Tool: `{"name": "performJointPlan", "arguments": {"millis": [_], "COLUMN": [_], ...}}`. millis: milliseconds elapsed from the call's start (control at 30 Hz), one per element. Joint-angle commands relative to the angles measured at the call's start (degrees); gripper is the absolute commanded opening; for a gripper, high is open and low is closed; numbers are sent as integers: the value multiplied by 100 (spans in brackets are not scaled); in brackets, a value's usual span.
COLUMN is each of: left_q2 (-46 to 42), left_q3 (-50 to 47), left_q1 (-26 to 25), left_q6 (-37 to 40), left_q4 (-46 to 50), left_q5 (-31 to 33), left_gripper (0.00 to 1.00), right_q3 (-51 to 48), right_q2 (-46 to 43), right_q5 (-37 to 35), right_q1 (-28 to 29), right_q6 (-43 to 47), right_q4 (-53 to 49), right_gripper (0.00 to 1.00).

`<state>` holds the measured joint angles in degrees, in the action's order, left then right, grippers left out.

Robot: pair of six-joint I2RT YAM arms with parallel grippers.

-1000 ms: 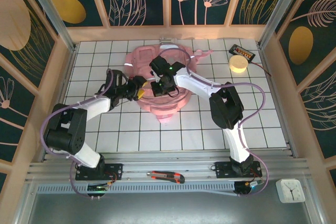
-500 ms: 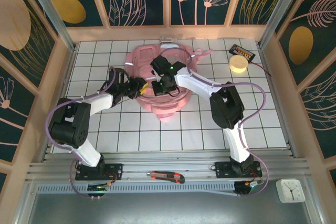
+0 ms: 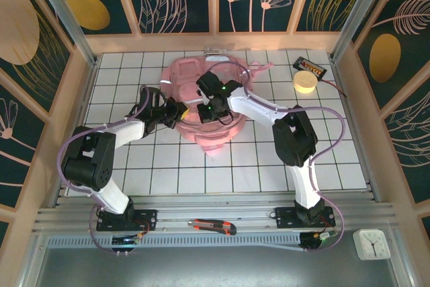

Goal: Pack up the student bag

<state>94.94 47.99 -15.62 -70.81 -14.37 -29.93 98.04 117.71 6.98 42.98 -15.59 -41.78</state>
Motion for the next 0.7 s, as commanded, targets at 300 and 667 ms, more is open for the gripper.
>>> {"name": "performJointPlan", "arguments": {"millis": [300,667], "left_q2": [-342,-491], "left_q3": [160,139], "left_q1": [133,498], "left_q6": [641,1094], "left_q4": [580,973], "left_q5": [212,99], "left_gripper": [0,0], "right_q3": [-732,-724], "right_q2": [-684,-702], "right_q5": [-356,-292], "right_q1": [-299,-300], "right_q6": [-106,-146], "right_q4": [-408,-373], "right_gripper": [0,0]}}
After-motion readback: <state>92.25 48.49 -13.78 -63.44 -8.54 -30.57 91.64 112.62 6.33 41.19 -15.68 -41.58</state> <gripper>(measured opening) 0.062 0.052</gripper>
